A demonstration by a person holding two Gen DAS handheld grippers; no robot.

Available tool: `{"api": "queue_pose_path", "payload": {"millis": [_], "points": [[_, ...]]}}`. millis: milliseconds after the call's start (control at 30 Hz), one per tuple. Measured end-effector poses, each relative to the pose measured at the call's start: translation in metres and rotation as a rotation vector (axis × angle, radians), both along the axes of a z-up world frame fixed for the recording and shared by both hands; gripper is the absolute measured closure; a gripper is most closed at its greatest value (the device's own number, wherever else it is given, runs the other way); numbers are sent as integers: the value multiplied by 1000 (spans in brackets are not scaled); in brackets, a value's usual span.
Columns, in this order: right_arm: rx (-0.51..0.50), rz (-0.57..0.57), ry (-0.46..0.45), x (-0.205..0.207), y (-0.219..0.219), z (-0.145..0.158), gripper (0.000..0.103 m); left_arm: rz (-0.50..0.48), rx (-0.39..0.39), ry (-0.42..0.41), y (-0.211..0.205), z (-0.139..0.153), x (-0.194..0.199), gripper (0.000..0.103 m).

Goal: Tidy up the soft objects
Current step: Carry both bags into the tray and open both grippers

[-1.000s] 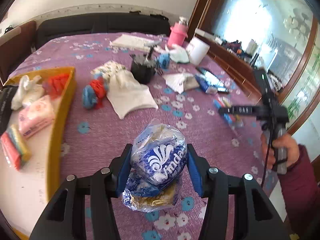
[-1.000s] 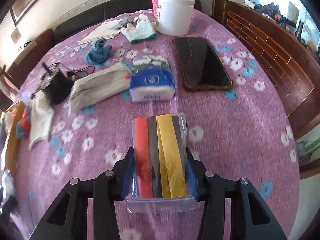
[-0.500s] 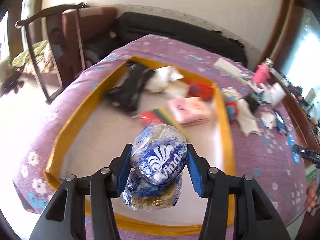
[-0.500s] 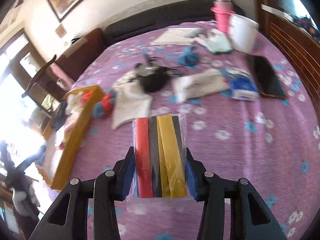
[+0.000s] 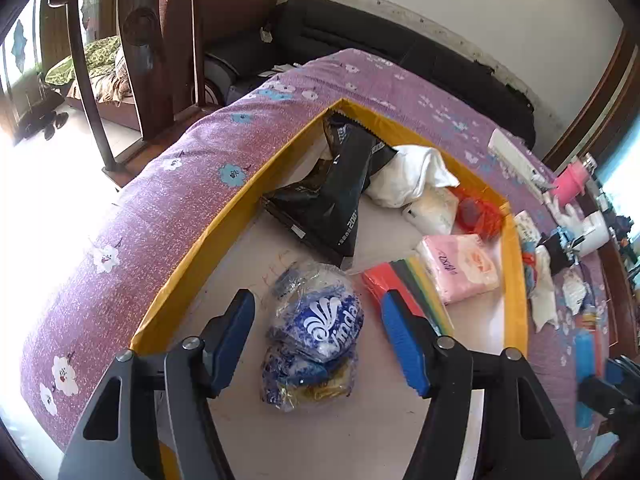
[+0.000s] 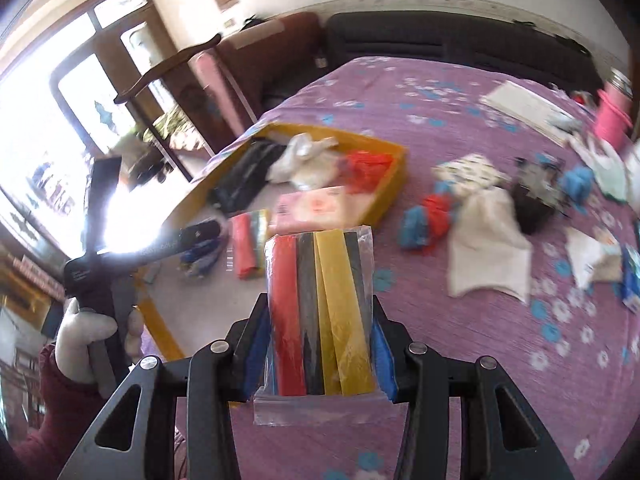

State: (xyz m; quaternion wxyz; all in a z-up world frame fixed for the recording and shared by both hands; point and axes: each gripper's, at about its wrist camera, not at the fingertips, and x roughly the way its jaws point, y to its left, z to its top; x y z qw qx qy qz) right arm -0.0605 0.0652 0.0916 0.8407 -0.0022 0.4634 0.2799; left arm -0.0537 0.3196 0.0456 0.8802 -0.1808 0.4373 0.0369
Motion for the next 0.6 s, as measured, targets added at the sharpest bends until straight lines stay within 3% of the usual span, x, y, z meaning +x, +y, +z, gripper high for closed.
{"api": "queue_pose_path", "payload": {"millis": [100, 200, 400, 500, 600], "points": [[-31, 73, 10, 5, 41, -5, 54, 8, -49, -79, 5, 11, -29, 35], [-56, 113, 68, 18, 75, -18, 53, 31, -28, -160, 9, 21, -61, 28], [-84, 29, 224, 53, 92, -57, 53, 49, -49, -211, 25, 18, -83, 27], [-123, -49, 194, 70, 94, -65, 53, 62, -66, -217, 27, 16, -84, 27], [-159, -58, 113, 69, 99, -60, 37, 55, -47, -227, 22, 20, -87, 27]]}}
